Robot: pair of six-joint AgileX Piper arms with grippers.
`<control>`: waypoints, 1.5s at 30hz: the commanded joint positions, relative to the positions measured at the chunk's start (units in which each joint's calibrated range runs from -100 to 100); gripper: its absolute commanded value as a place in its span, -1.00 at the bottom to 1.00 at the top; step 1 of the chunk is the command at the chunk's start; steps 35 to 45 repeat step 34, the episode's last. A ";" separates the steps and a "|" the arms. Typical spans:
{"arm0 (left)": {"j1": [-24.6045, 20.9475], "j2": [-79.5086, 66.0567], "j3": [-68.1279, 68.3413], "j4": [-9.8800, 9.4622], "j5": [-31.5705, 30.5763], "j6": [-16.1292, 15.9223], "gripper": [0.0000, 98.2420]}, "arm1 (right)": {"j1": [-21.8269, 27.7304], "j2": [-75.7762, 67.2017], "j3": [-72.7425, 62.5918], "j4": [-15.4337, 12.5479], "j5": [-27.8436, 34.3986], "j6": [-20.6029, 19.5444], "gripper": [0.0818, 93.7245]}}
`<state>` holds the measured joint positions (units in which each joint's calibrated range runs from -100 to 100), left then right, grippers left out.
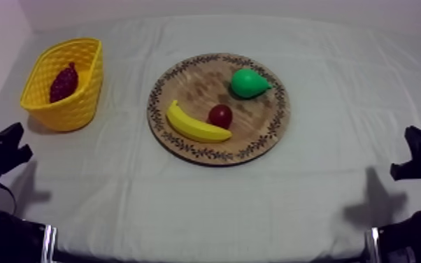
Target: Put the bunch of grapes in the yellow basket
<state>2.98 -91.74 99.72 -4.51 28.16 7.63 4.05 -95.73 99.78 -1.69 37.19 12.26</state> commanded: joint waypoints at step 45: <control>1.69 -8.26 0.17 2.23 2.72 4.02 -1.00 | 0.01 -0.02 -0.01 0.01 -0.01 0.02 -0.99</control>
